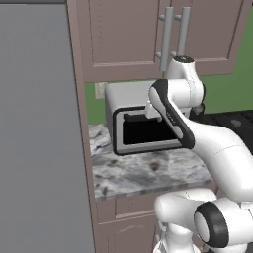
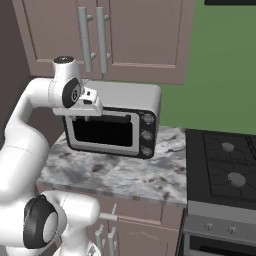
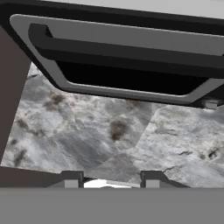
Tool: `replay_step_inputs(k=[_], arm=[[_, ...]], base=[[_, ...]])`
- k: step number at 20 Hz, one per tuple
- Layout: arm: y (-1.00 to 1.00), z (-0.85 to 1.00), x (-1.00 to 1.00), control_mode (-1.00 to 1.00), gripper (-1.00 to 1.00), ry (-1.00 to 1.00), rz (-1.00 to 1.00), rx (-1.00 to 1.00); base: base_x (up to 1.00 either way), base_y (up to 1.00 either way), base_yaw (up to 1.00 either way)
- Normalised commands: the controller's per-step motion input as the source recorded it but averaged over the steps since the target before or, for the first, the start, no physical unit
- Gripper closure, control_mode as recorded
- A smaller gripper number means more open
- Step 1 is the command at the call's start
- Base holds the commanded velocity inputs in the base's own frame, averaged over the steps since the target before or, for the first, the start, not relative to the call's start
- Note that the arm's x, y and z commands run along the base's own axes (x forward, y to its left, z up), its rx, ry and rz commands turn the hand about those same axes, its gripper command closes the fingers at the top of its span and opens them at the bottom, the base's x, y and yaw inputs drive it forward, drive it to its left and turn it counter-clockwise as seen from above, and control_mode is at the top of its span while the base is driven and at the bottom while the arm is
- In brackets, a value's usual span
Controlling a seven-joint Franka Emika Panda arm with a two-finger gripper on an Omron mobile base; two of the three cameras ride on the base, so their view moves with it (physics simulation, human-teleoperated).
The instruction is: Open the cabinet, retrieve the rolling pin, and place it next to the meat on the cutting board to prepare for tenderizing.
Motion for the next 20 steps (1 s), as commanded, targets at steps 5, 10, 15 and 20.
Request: replay_step_inputs(k=[5, 10, 15, 20], arm=[[-0.16, 0.0, 0.0, -1.0, -1.0, 0.02, 0.0, 0.0], [-0.44, 0.02, -0.12, -1.0, -1.0, -0.11, 0.0, -0.01], [-0.25, 0.33, -0.24, -1.0, -1.0, -0.3, 0.0, -0.08], [0.0, 0.5, -0.05, -1.0, -1.0, -0.32, 0.0, -0.09]], base=[[0.0, 0.0, 0.0], [0.0, 0.0, 0.0], [0.0, 0.0, 0.0], [0.0, 0.0, 0.0]])
